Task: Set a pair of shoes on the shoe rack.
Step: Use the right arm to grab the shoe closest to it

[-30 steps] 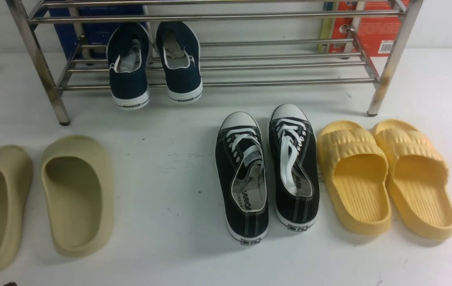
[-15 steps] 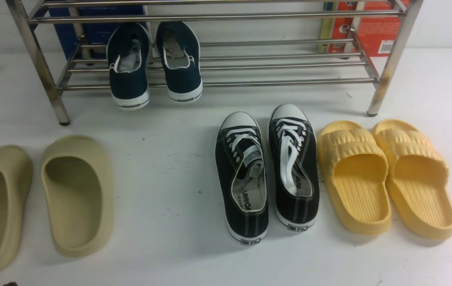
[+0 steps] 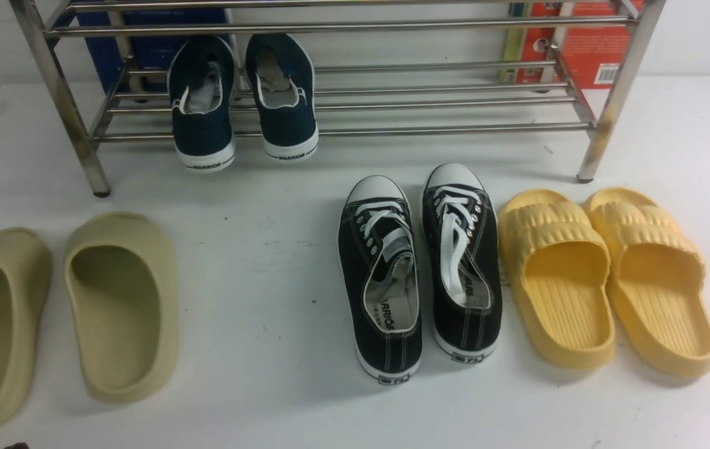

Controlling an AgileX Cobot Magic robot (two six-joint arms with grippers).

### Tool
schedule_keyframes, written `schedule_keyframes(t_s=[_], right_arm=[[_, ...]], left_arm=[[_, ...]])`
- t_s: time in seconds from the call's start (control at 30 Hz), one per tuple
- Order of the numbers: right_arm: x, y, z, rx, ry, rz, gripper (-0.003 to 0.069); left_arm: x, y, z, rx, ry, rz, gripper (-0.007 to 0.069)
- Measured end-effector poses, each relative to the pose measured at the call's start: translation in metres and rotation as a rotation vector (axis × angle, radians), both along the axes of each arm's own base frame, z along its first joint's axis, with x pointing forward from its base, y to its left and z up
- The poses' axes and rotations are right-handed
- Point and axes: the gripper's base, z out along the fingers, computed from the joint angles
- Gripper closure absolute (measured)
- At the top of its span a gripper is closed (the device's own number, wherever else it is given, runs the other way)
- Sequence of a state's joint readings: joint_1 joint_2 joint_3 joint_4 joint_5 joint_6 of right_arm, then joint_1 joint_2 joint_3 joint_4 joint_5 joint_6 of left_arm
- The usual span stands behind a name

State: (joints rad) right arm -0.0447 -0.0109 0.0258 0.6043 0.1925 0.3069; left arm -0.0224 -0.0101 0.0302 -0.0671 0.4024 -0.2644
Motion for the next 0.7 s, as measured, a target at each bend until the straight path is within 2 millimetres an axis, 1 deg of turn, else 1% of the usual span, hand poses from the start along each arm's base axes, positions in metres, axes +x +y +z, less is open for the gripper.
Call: schedule_keyframes(t_s=[0.07,0.13,0.2,0.27,0.3,0.33,0.37,0.4,0.5,0.53,0.57,0.6,0.63,0.67,0.7], right_arm=[[0.0,-0.001,0.003,0.032,-0.021,-0.012,0.0421],[-0.001,0.002,0.008,0.007,-0.003,0.025,0.0444],[-0.004,0.008,0.028,-0.087,0.028,0.102,0.0487],[-0.004,0.015,0.057,-0.242,0.096,0.207,0.0529],[-0.003,0.015,0.056,-0.24,0.108,0.209,0.0529],[0.001,0.019,0.081,-0.364,0.166,0.296,0.0557],[0.003,0.02,0.082,-0.374,0.206,0.324,0.0564],[0.014,0.023,0.102,-0.463,0.311,0.429,0.0591],[0.048,0.023,0.13,-0.566,0.476,0.565,0.0629],[0.053,0.023,0.129,-0.563,0.503,0.58,0.0631],[0.072,0.022,0.137,-0.577,0.553,0.607,0.0641],[0.089,0.021,0.138,-0.578,0.592,0.626,0.0643],[0.102,0.022,0.137,-0.576,0.622,0.648,0.0643],[0.112,0.026,0.138,-0.58,0.629,0.674,0.0643],[0.126,0.032,0.136,-0.588,0.649,0.71,0.0643]], left_arm=[[0.0,0.0,0.0,0.0,0.0,0.0,0.0575],[0.0,0.0,0.0,0.0,0.0,0.0,0.0573],[0.0,0.0,0.0,0.0,0.0,0.0,0.0571],[0.0,0.0,0.0,0.0,0.0,0.0,0.0568],[0.0,0.0,0.0,0.0,0.0,0.0,0.0567],[0.0,0.0,0.0,0.0,0.0,0.0,0.0566],[0.0,0.0,0.0,0.0,0.0,0.0,0.0566],[0.0,0.0,0.0,0.0,0.0,0.0,0.0564],[0.0,0.0,0.0,0.0,0.0,0.0,0.0564],[0.0,0.0,0.0,0.0,0.0,0.0,0.0563],[0.0,0.0,0.0,0.0,0.0,0.0,0.0561],[0.0,0.0,0.0,0.0,0.0,0.0,0.056],[0.0,0.0,0.0,0.0,0.0,0.0,0.0558],[0.0,0.0,0.0,0.0,0.0,0.0,0.0557],[0.0,0.0,0.0,0.0,0.0,0.0,0.0554]])
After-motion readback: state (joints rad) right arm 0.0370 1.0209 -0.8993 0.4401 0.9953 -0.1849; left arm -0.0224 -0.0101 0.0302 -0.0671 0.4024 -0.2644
